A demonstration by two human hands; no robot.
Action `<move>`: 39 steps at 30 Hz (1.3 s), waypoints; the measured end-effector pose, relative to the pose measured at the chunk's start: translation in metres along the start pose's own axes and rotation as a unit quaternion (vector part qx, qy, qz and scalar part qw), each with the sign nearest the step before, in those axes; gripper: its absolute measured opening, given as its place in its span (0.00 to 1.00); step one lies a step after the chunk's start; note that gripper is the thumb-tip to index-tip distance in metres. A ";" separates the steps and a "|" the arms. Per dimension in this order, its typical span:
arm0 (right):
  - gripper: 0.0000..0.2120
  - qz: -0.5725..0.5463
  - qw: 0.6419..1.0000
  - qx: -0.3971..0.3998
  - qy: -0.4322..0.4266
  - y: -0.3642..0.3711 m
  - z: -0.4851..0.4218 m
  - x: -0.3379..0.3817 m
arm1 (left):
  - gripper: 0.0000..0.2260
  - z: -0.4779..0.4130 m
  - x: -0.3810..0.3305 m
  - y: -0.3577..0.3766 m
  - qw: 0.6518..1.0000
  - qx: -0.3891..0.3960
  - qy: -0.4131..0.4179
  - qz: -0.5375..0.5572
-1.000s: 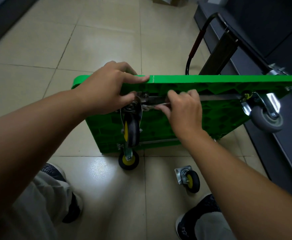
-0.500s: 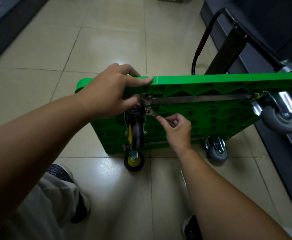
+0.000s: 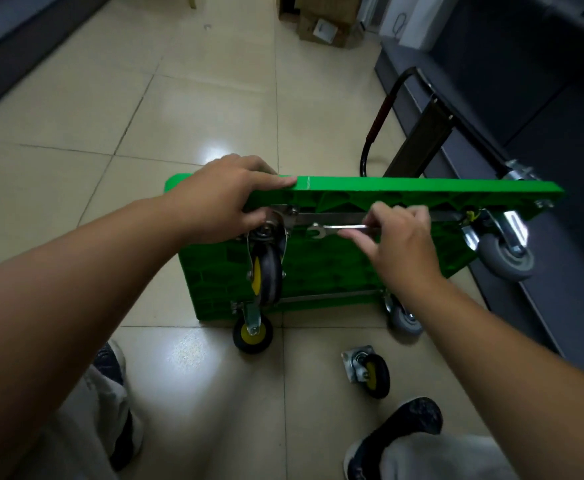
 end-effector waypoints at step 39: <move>0.13 0.398 0.888 0.008 -0.232 -0.061 -0.060 0.131 | 0.24 0.023 0.027 -0.017 0.995 -0.064 -0.071 0.005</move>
Point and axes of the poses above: each hand's wrist, its own z-axis away from the middle knuckle, its own y-axis out of the palm, x = y × z, the point moved 10 cm from there along -z, towards the middle knuckle, and after that the axes turned 10 degrees about z, right-handed, at the moved point
